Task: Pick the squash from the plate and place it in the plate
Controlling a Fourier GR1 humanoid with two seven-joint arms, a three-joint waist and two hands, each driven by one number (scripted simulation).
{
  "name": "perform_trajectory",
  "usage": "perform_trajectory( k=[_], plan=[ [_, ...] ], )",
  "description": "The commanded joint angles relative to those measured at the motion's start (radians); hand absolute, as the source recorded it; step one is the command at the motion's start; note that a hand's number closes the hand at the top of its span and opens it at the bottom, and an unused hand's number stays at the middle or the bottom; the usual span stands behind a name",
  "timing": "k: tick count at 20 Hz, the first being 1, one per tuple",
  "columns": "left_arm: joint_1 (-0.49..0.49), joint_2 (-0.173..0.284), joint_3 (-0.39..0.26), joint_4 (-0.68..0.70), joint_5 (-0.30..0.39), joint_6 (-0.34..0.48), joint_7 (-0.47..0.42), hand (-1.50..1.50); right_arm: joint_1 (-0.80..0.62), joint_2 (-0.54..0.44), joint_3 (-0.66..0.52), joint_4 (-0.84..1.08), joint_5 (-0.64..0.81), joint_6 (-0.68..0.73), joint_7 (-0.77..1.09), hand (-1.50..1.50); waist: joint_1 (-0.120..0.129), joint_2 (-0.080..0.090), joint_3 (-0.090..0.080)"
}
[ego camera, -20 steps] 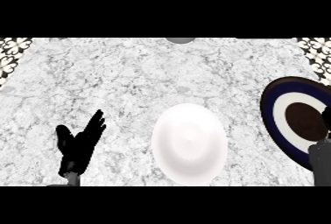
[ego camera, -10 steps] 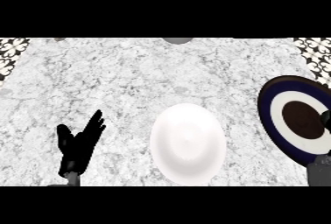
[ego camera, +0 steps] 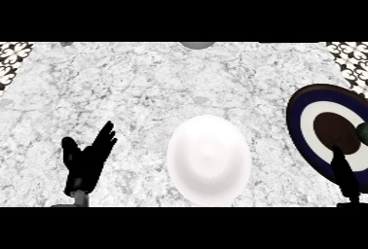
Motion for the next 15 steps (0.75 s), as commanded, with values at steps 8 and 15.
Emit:
perform_trajectory(
  k=[8, 15],
  plan=[
    [-0.017, -0.002, 0.005, -0.029, -0.013, 0.018, 0.053, 0.00, 0.120, 0.036, 0.164, 0.026, -0.044, -0.025, -0.059, -1.50, -0.004, 0.002, -0.001],
    [0.026, -0.001, 0.012, -0.012, 0.002, -0.015, -0.010, 0.00, 0.138, 0.036, 0.181, 0.032, -0.064, -0.025, -0.082, -1.50, -0.013, 0.000, 0.000]
  ],
)
